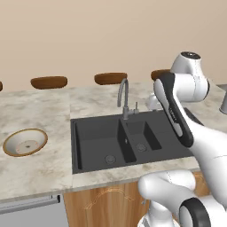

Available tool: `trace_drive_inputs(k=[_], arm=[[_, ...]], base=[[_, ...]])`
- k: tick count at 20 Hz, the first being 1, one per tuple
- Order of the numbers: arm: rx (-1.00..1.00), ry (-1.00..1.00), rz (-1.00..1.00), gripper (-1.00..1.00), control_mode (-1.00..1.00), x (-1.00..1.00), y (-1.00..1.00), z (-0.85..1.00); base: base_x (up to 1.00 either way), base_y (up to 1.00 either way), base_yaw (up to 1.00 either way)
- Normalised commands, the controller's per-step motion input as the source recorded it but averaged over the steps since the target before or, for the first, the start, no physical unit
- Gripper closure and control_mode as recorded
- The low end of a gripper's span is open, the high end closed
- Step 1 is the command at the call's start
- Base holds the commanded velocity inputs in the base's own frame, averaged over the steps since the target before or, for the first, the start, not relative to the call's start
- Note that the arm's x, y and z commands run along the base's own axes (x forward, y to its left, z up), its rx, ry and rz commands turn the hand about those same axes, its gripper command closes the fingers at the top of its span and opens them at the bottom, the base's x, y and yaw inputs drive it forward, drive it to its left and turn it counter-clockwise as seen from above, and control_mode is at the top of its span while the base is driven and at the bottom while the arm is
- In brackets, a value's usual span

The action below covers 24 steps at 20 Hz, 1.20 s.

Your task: Pick the mug and place it in the sink. Pick the bowl and place it in the open cabinet and then close the cabinet.

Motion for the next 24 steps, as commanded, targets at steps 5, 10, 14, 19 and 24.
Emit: trace_drive_inputs(k=[5, 10, 14, 19, 24], arm=[[-0.02, 0.02, 0.02, -1.0, -1.0, -0.56, -0.29, -0.24], [0.0, 0.09, 0.0, -1.0, -1.0, -0.35, -0.77, 0.0], [0.0, 0.19, 0.0, -1.0, -1.0, -0.08, -0.85, 0.0], [-0.01, 0.24, 0.0, -1.0, -1.0, 0.0, -0.78, 0.0], [0.0, 0.12, 0.0, -1.0, -1.0, 0.0, -0.99, 0.0]], base=[[0.0, 0.0, 0.0], [0.0, 0.0, 0.0], [0.0, 0.0, 0.0], [0.0, 0.0, 0.0], [0.0, 0.0, 0.0]])
